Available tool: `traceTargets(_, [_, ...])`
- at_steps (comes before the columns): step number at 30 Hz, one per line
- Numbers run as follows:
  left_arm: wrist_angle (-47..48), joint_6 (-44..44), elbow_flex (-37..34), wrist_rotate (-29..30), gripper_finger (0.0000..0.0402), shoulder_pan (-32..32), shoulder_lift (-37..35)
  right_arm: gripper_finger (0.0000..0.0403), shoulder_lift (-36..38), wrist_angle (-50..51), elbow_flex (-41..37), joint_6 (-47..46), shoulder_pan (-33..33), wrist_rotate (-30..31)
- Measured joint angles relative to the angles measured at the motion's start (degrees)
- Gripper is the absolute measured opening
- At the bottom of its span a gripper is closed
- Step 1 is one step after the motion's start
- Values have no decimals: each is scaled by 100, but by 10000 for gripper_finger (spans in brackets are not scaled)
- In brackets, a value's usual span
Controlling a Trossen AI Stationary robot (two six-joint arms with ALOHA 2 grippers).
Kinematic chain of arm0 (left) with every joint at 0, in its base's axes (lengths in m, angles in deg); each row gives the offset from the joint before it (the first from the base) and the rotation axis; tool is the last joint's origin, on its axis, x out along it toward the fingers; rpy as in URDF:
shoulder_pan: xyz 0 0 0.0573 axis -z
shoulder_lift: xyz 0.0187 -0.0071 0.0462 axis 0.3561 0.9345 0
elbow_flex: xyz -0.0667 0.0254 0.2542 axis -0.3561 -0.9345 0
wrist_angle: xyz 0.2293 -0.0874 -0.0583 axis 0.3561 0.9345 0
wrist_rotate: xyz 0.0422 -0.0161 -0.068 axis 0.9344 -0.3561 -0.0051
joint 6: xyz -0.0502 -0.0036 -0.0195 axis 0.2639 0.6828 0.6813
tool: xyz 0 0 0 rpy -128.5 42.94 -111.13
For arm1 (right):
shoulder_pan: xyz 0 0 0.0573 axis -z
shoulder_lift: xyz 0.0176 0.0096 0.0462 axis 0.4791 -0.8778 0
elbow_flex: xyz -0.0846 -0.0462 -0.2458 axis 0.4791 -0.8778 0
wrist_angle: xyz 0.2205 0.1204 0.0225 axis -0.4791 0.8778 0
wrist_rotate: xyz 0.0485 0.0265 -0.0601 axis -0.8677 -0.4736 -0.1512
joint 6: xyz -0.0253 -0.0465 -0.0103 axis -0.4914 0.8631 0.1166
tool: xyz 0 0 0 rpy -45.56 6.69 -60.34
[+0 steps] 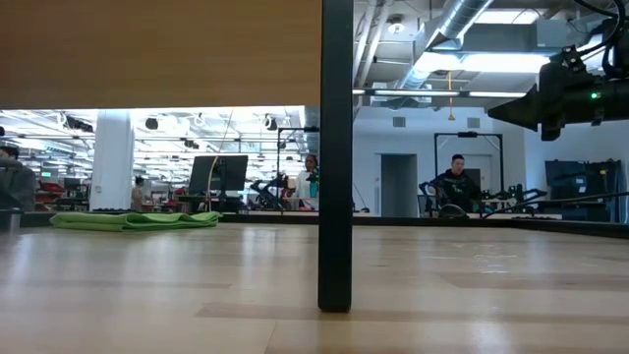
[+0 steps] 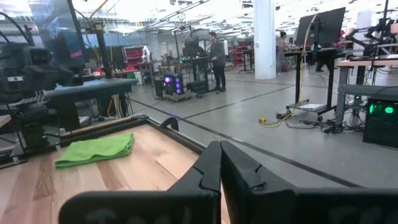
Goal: Stack small to large cups/mugs on shelf
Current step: Return to Home Position
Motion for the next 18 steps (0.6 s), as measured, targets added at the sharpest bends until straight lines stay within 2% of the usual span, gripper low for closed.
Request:
traceTargets(10, [92,114,-136,22,158,-765,-9,31,0,0,0,0,-2,2])
traceTargets(18, [409,167,-136,-37,158,-870,-9,29,0,0,0,0,0,0])
